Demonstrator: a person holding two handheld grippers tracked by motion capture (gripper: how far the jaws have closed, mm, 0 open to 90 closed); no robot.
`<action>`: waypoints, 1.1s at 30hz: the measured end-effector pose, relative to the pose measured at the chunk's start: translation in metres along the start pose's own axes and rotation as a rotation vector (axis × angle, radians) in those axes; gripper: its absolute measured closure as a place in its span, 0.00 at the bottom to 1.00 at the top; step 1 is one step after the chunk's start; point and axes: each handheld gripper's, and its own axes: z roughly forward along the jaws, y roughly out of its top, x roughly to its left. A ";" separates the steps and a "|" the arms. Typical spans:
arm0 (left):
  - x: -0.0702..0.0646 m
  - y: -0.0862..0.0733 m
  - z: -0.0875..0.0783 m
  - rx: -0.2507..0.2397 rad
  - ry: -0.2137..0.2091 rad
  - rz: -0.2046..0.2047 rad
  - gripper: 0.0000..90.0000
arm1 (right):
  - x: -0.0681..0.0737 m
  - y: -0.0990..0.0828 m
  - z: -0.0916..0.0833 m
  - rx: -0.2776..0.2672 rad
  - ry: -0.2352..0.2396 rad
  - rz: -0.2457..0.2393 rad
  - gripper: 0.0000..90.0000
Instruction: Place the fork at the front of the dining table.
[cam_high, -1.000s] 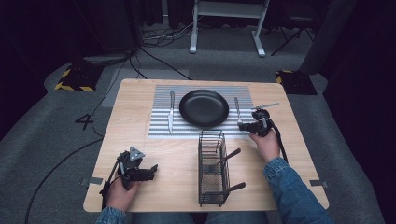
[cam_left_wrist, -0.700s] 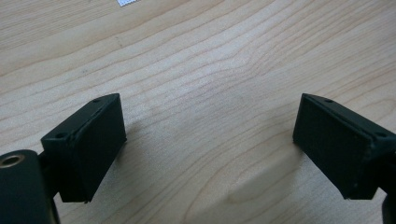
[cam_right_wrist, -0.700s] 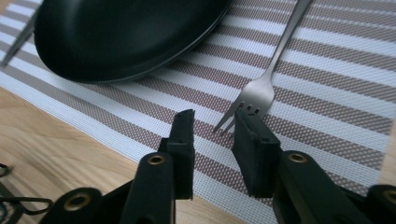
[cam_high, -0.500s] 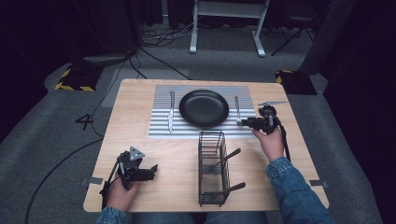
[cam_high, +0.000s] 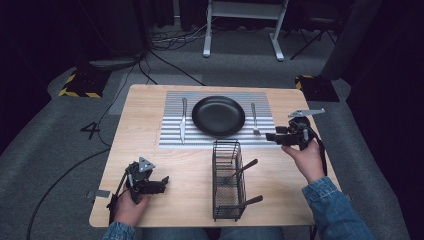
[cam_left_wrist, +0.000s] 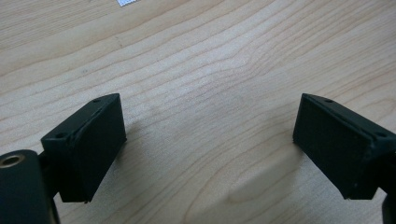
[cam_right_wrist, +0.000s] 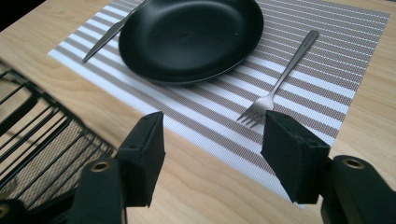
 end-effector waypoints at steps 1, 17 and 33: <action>0.000 0.000 0.000 0.000 0.000 0.000 0.11 | 0.000 0.000 0.000 0.000 0.000 0.000 0.42; 0.000 0.000 0.000 -0.001 0.000 0.001 0.11 | -0.002 -0.043 -0.054 -0.009 0.030 -0.019 0.37; 0.000 0.001 0.000 0.001 0.000 0.004 0.11 | 0.002 -0.090 -0.069 0.002 0.040 -0.039 0.37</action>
